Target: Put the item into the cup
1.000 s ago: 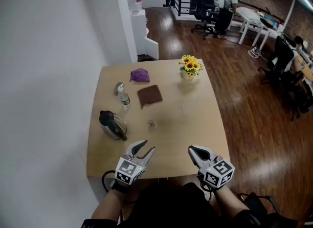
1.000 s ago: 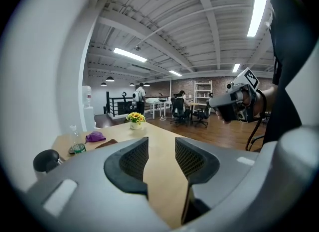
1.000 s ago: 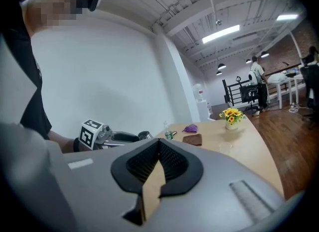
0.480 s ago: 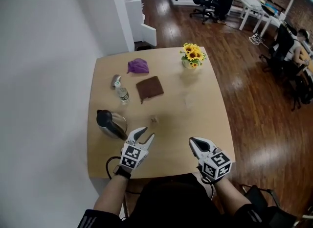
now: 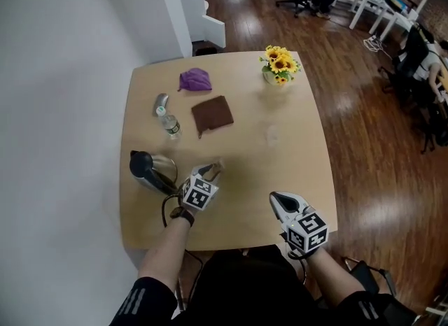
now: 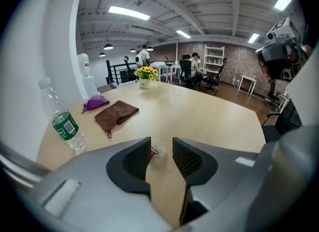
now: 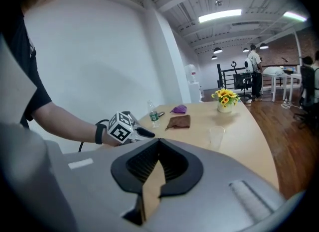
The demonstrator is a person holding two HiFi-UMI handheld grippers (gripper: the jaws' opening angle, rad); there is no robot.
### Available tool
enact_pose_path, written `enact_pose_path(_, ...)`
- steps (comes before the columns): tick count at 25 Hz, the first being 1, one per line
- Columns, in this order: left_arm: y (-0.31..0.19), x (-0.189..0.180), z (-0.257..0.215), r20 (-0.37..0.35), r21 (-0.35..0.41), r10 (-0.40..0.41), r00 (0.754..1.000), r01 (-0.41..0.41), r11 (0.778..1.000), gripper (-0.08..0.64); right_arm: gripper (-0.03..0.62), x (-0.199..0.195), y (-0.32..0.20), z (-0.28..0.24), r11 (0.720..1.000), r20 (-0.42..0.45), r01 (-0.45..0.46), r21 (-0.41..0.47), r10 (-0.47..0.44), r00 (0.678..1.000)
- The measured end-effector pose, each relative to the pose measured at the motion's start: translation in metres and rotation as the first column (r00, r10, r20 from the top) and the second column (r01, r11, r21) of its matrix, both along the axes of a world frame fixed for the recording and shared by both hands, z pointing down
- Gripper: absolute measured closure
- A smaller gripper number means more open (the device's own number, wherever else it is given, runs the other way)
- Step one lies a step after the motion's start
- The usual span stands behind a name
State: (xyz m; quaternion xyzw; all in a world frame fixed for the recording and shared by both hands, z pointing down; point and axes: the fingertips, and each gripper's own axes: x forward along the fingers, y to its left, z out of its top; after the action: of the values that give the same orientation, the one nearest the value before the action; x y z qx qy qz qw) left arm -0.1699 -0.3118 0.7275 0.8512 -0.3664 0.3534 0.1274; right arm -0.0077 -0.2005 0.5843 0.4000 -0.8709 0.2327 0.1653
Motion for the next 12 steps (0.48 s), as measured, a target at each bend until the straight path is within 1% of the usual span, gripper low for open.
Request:
enact_pose_path(3,-0.013,0.006,0.017,0.052,-0.027,0.0,0.999,0.001,1.0,0.435,0.584,0.004,-0.002,0.012,0.999,-0.014,0.018,-0.027,-0.018,1.0)
enact_pose_path(5,-0.02,0.009,0.025,0.085,-0.039,-0.006,0.996,0.01,0.999,0.449,0.584,0.008,-0.003,0.017,0.999,-0.007,0.023,-0.045,-0.023,1.0)
enact_pose_path(9,-0.025,0.013,0.047,0.147,-0.094,-0.01,0.989,0.024,0.995,0.451,0.584,0.018,-0.004,0.022,0.997,0.015,0.019,-0.07,-0.018,1.0)
enact_pose_path(12,-0.029,0.015,0.057,0.196,-0.115,-0.008,0.98,0.031,0.993,0.453,0.584,0.025,-0.004,0.025,0.996,0.022,0.025,-0.082,-0.023,0.999)
